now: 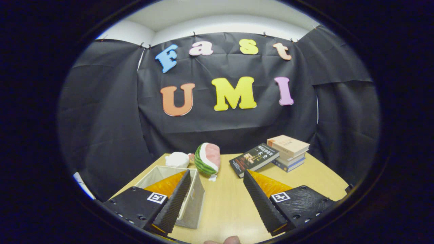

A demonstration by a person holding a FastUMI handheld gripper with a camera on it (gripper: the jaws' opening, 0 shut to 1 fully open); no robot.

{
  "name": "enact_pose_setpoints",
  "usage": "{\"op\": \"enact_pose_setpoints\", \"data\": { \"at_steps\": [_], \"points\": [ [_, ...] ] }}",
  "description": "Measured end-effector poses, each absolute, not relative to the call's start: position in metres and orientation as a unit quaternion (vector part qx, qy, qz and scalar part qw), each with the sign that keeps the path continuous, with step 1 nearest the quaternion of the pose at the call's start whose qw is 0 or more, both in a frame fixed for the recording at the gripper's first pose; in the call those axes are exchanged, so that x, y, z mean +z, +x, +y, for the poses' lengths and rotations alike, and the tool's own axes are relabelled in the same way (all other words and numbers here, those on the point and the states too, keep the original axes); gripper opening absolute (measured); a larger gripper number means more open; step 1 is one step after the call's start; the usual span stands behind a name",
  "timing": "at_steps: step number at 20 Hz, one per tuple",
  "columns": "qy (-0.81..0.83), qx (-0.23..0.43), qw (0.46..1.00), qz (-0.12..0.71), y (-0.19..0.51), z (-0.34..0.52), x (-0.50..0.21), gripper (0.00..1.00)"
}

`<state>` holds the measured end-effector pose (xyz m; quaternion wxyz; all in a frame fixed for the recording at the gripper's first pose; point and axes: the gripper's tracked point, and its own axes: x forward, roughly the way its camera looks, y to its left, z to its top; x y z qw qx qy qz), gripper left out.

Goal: Open the storage box then place both shoes into the box .Put the left shoe in first, then the right shoe, with the right side of both shoes facing outward in a uniform manner.

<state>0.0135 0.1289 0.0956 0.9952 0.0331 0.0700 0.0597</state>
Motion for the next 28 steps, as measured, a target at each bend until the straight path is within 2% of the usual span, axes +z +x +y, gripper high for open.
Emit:
{"op": "enact_pose_setpoints", "data": {
  "at_steps": [10, 15, 23, 28],
  "points": [
    [0.012, 0.067, 0.996, -0.056, -0.044, 0.081, 0.11, 0.96],
    [0.024, 0.077, 0.995, -0.053, -0.05, 0.085, 0.088, 0.95],
    [0.045, 0.04, 0.998, -0.025, -0.046, 0.073, 0.054, 0.95],
    [-0.009, 0.045, 0.999, -0.012, -0.045, 0.085, 0.038, 0.96]
  ]
}}
